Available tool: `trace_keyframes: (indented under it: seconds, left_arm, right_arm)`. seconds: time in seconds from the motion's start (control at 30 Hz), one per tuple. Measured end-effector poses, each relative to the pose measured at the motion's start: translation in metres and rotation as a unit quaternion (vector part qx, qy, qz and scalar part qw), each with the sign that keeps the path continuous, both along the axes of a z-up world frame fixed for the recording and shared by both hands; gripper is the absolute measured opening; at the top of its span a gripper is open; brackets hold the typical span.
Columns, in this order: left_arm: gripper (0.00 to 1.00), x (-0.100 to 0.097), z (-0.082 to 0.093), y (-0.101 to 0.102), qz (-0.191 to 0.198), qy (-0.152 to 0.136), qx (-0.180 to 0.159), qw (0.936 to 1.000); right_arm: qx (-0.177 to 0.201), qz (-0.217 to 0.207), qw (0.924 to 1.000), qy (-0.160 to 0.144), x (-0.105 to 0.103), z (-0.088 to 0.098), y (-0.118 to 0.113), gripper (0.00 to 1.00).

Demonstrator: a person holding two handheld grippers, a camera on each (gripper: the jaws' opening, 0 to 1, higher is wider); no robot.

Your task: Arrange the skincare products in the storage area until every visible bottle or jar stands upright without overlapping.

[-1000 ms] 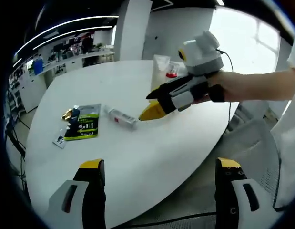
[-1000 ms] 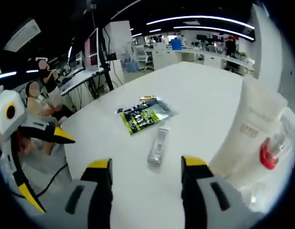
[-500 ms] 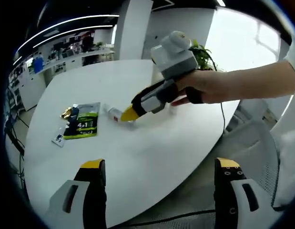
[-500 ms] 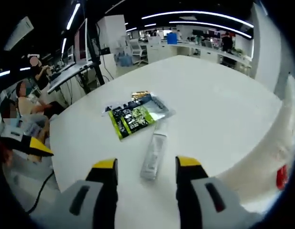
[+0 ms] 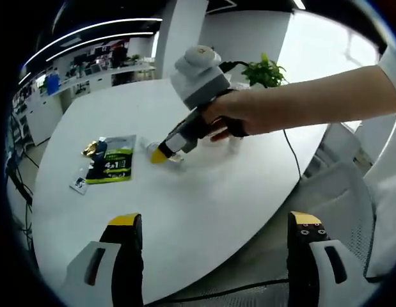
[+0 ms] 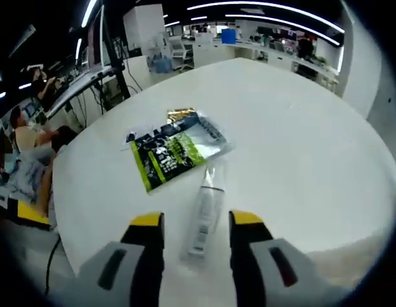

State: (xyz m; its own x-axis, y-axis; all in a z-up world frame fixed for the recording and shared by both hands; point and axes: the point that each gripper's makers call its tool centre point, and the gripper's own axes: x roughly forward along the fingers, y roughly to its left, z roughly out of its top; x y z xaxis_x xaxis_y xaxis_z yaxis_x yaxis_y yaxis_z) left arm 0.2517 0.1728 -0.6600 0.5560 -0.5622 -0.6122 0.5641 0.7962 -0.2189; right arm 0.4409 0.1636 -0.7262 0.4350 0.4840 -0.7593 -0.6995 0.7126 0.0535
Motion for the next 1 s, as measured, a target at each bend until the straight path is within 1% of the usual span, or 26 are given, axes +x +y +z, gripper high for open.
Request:
trace_keyframes:
  seconds: [0.07,0.13,0.3,0.4,0.5,0.6,0.77,0.87,1.0]
  left_arm:
    - [0.92,0.000,0.000,0.000,0.000,0.000,0.000,1.0000]
    - [0.92,0.000,0.000,0.001,0.003,0.001,-0.001,1.0000]
    - [0.92,0.001,0.000,0.002,0.006,0.000,0.000,1.0000]
    - [0.92,0.001,0.000,0.002,0.007,0.001,0.000,1.0000]
    - [0.91,0.001,0.000,0.003,0.009,0.001,-0.001,1.0000]
    - [0.91,0.001,0.000,0.003,0.009,0.002,-0.001,1.0000]
    - [0.91,0.000,0.000,0.003,0.009,0.003,0.000,1.0000]
    - [0.91,0.000,-0.001,0.003,0.008,0.003,0.001,1.0000]
    - [0.91,0.000,-0.001,0.003,0.007,0.004,0.000,1.0000]
  right_arm:
    - [0.000,-0.002,1.0000,0.002,0.003,-0.001,0.002,0.38]
    - [-0.003,0.000,1.0000,0.010,0.006,-0.006,0.002,0.37]
    - [-0.010,0.002,0.9998,0.016,0.011,-0.012,0.003,0.32]
    - [-0.008,-0.004,0.9997,0.023,0.015,-0.014,0.004,0.32]
    - [-0.005,-0.008,0.9997,0.024,0.017,-0.014,0.005,0.28]
    - [-0.003,-0.008,0.9996,0.025,0.021,-0.015,0.006,0.27]
    - [-0.009,-0.011,0.9995,0.029,0.019,-0.017,0.004,0.23]
    - [-0.010,-0.013,0.9991,0.040,0.015,-0.021,0.003,0.22]
    - [-0.017,-0.012,0.9992,0.033,0.014,-0.022,0.003,0.21]
